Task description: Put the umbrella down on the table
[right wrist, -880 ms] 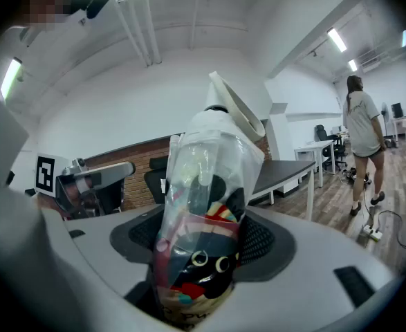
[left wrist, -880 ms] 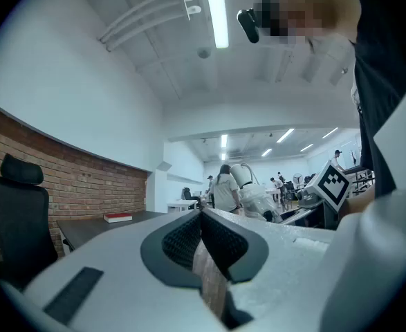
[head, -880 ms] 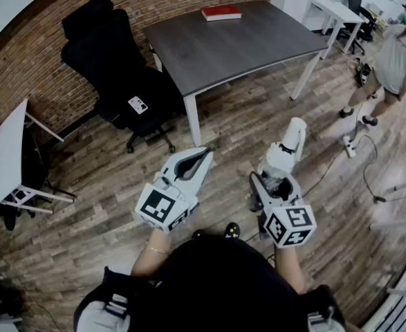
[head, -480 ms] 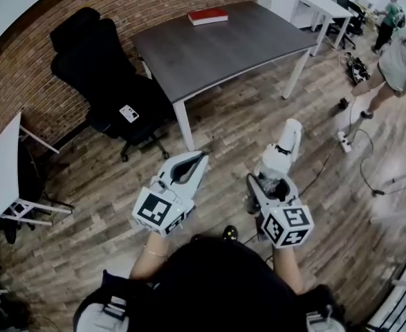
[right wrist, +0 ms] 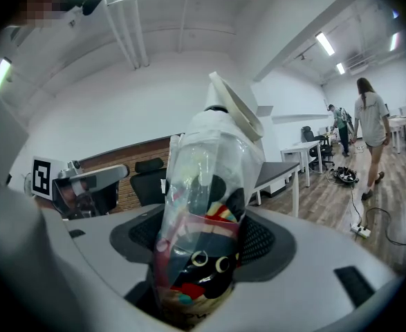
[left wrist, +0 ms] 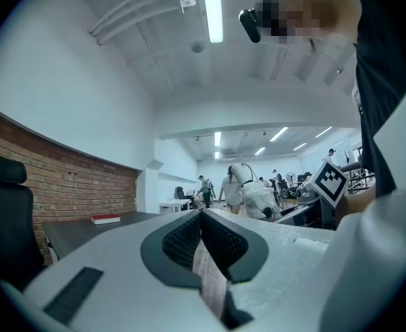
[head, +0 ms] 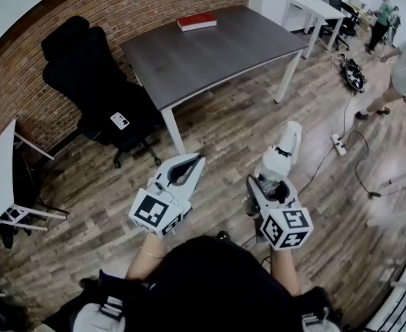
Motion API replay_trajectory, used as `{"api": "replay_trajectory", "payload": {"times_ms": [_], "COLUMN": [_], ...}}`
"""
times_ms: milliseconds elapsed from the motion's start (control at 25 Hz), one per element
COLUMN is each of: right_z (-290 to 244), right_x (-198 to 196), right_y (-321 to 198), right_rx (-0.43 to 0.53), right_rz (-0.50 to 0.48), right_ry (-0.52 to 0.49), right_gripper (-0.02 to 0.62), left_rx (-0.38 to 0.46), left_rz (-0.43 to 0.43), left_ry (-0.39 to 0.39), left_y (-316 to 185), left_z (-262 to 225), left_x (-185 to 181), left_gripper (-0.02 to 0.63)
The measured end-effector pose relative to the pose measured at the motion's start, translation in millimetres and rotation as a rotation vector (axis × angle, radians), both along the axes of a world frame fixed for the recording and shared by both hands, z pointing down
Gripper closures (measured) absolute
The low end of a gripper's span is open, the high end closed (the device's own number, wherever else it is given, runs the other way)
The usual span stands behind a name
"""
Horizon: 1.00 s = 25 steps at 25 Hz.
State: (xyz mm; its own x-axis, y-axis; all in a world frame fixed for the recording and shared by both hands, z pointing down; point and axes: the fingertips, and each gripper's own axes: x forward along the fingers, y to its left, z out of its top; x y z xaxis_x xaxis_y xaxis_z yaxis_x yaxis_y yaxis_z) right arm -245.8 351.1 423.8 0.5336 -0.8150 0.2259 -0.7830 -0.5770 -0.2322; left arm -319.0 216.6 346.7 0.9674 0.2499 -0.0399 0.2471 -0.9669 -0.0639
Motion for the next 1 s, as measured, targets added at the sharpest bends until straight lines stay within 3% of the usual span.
{"api": "replay_trajectory", "payload": {"times_ms": [360,600,1000], "right_z": [-2,6,15], "right_x": [26,39,67], "right_y": [26,31,28], "right_rx": [0.009,0.005,-0.005], "right_rz": [-0.027,-0.021,-0.003], "right_ry": [-0.012,-0.037,-0.054], "right_gripper": [0.304,0.304,0.304], "left_rx": [0.013,-0.013,0.025], "left_rz": [-0.033,-0.052,-0.035], "left_ry": [-0.007,-0.057,-0.024], "left_y": [24,24,13], "left_z": [-1,12,12], "left_x": [26,33,66], "left_gripper": [0.609,0.609,0.609]}}
